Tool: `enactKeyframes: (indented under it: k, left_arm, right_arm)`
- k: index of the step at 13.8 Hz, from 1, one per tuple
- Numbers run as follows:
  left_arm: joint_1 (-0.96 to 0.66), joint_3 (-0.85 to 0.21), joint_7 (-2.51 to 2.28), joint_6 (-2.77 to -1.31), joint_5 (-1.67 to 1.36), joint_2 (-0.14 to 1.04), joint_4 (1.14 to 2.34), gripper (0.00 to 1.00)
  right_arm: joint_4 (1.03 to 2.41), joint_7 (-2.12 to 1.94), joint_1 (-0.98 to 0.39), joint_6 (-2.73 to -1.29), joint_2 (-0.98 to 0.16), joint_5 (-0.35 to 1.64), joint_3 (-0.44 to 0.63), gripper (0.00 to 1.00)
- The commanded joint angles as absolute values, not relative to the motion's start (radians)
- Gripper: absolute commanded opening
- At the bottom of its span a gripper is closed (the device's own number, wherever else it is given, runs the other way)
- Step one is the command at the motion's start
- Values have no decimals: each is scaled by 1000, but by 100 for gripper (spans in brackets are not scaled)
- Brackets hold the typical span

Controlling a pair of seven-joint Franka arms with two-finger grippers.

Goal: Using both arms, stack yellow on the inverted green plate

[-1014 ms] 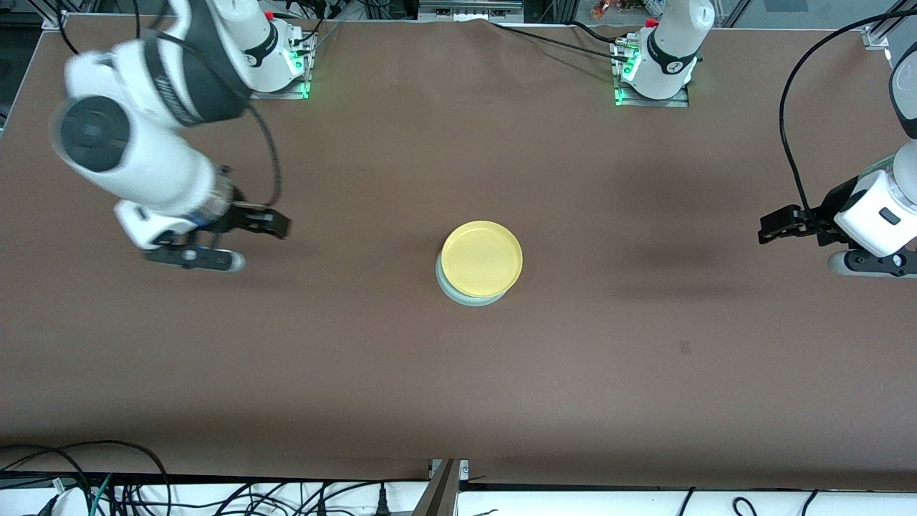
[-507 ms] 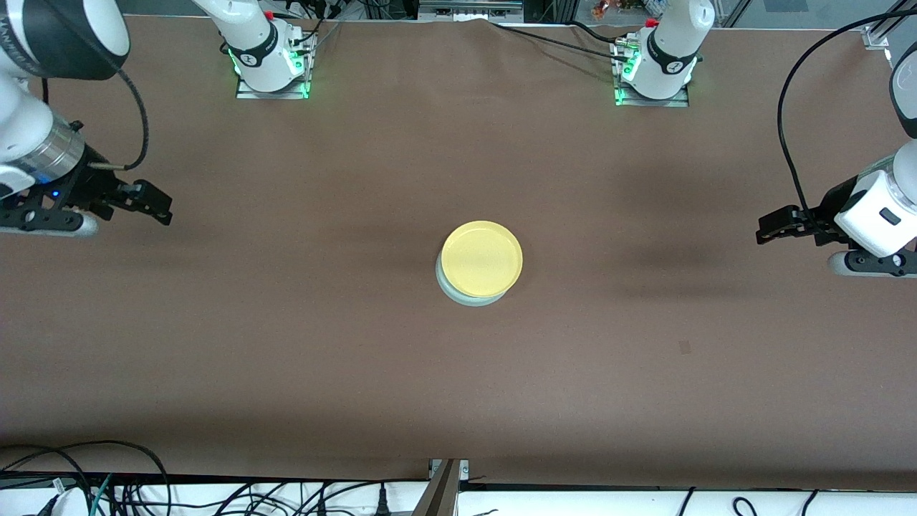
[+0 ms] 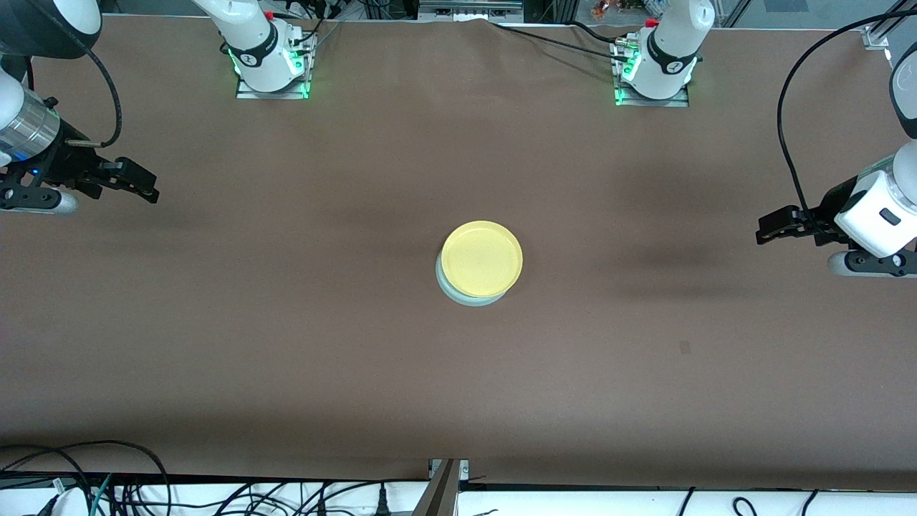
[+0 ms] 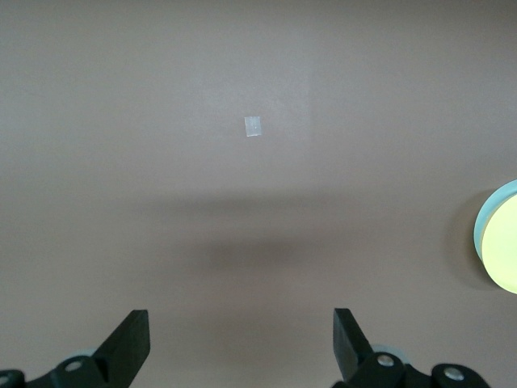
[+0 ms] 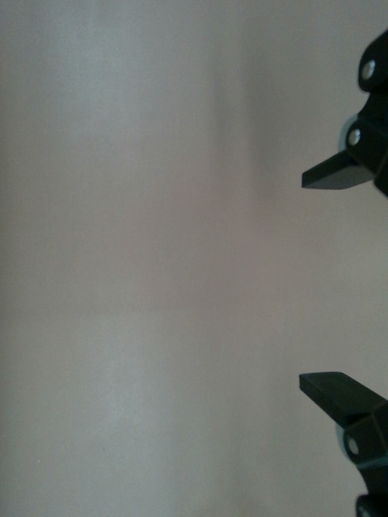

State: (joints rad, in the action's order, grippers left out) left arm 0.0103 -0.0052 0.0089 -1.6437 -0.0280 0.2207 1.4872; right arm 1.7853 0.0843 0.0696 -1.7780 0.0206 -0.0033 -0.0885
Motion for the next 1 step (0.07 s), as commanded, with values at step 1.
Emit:
enactKeyframes:
  k: [1]
  left_arm:
    - [8,-5,5,-1629,-41,235,1457,100]
  right_arm:
    - [1776,71,60,-1758,29,-3,-89,100]
